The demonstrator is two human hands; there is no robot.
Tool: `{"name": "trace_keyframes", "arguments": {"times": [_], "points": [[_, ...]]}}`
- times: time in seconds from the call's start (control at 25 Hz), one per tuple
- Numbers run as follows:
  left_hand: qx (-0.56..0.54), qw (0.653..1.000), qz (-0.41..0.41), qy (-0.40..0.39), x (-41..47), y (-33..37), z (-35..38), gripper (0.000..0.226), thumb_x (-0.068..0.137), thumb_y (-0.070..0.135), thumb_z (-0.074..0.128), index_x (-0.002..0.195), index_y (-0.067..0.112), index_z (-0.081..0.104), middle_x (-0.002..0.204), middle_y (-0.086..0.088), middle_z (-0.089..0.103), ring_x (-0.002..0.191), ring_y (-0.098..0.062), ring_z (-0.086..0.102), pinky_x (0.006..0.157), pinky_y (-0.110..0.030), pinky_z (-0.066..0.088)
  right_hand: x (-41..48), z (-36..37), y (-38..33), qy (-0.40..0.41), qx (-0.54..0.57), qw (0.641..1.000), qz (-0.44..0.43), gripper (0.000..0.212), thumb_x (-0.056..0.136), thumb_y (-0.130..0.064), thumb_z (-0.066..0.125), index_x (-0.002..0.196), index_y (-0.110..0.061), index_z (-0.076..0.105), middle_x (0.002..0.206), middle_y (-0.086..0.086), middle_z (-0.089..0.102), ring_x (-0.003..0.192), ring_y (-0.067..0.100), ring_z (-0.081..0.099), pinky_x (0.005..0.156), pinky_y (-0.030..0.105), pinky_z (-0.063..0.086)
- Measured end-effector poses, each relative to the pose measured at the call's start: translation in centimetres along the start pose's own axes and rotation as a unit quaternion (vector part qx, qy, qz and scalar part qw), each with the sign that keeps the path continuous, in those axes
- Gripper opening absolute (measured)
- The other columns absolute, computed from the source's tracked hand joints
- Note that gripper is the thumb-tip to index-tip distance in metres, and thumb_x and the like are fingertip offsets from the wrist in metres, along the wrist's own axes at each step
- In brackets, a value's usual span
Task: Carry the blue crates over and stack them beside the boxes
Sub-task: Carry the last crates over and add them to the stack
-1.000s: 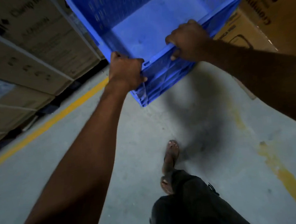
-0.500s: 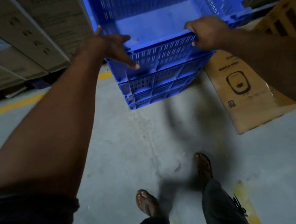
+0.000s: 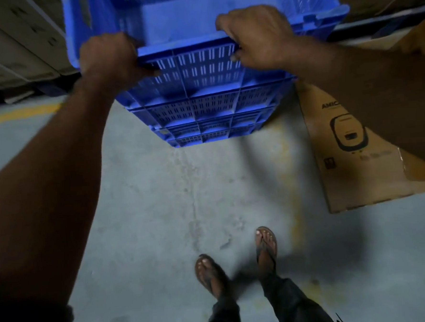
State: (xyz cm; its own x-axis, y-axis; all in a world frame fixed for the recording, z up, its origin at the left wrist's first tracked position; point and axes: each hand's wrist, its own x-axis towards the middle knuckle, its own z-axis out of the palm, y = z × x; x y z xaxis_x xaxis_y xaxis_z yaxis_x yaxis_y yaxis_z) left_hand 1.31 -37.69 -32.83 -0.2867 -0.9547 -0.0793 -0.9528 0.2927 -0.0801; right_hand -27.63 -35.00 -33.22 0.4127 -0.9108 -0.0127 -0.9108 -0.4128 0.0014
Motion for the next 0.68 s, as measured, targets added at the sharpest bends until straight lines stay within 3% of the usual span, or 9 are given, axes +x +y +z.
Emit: {"name": "trace_keyframes", "arguments": {"times": [0.12,0.24,0.36,0.44,0.52,0.56,0.6,0.68], "points": [[0.001,0.999,-0.03,0.026,-0.7,0.7,0.4,0.057,0.077,0.062,0.073,0.11,0.016,0.069,0.094,-0.025,0.068,0.094,-0.044,0.064,0.084,-0.05,0.045,-1.4,0.3,2.5,0.006,-0.022,1.0,-0.014,0.059,0.076,-0.017,0.082,0.122,-0.013,0.046,0.11,0.019,0.053,0.101,0.04,0.052,0.083,0.051,0.044],[-0.007,0.998,-0.026,0.062,-1.2,1.0,0.8,0.053,0.074,0.059,0.077,0.104,0.016,0.068,0.095,-0.025,0.067,0.1,-0.044,0.061,0.096,-0.056,0.038,-2.2,1.0,3.2,0.044,-0.052,0.996,0.049,0.05,0.08,-0.004,0.073,0.121,-0.012,0.046,0.113,0.021,0.053,0.105,0.042,0.05,0.088,0.055,0.038],[-0.027,0.991,-0.054,0.12,-2.0,1.2,1.7,0.072,0.072,0.055,0.079,0.131,0.02,0.054,0.129,-0.018,0.058,0.124,-0.039,0.049,0.102,-0.053,0.035,-3.2,3.1,1.0,0.159,-0.083,0.978,0.111,0.063,0.077,0.0,0.06,0.135,-0.016,0.041,0.137,0.017,0.046,0.126,0.039,0.044,0.097,0.052,0.035],[-0.073,0.961,-0.092,0.251,-3.4,2.8,4.2,0.082,0.072,0.046,0.077,0.144,0.028,0.041,0.147,-0.006,0.041,0.135,-0.032,0.041,0.107,-0.046,0.034,-5.1,6.1,-0.8,0.238,-0.083,0.955,0.159,0.075,0.081,-0.004,0.055,0.15,-0.017,0.028,0.156,0.013,0.031,0.143,0.035,0.03,0.114,0.05,0.026],[-0.153,0.884,-0.094,0.431,-4.9,5.2,9.0,0.066,0.073,0.026,0.072,0.132,0.033,0.043,0.141,0.003,0.031,0.131,-0.019,0.04,0.106,-0.032,0.035,-6.9,11.4,-2.2,0.323,-0.073,0.925,0.184,0.079,0.085,-0.006,0.054,0.156,-0.019,0.022,0.161,0.013,0.022,0.149,0.032,0.02,0.122,0.046,0.013],[-0.187,0.853,-0.091,0.479,-5.3,6.0,11.9,0.052,0.077,0.02,0.07,0.122,0.031,0.047,0.133,0.003,0.031,0.125,-0.015,0.039,0.102,-0.03,0.037,-7.5,14.3,-2.7,0.348,-0.054,0.917,0.187,0.076,0.085,-0.007,0.054,0.155,-0.021,0.027,0.161,0.012,0.025,0.148,0.03,0.022,0.122,0.042,0.012],[-0.204,0.844,-0.097,0.487,-5.4,6.6,14.8,0.037,0.083,0.021,0.068,0.116,0.028,0.051,0.131,0.0,0.035,0.121,-0.014,0.039,0.099,-0.031,0.037,-7.7,17.2,-2.8,0.354,-0.031,0.916,0.188,0.07,0.086,-0.011,0.055,0.152,-0.022,0.033,0.158,0.009,0.03,0.144,0.027,0.026,0.12,0.04,0.014],[-0.205,0.866,-0.115,0.442,-4.8,7.4,20.7,0.026,0.096,0.031,0.06,0.12,0.023,0.06,0.133,-0.006,0.05,0.122,-0.019,0.045,0.096,-0.036,0.038,-7.9,22.9,-1.3,0.337,0.001,0.923,0.185,0.055,0.093,-0.021,0.054,0.147,-0.022,0.041,0.151,0.003,0.04,0.135,0.024,0.032,0.114,0.042,0.025]]}}
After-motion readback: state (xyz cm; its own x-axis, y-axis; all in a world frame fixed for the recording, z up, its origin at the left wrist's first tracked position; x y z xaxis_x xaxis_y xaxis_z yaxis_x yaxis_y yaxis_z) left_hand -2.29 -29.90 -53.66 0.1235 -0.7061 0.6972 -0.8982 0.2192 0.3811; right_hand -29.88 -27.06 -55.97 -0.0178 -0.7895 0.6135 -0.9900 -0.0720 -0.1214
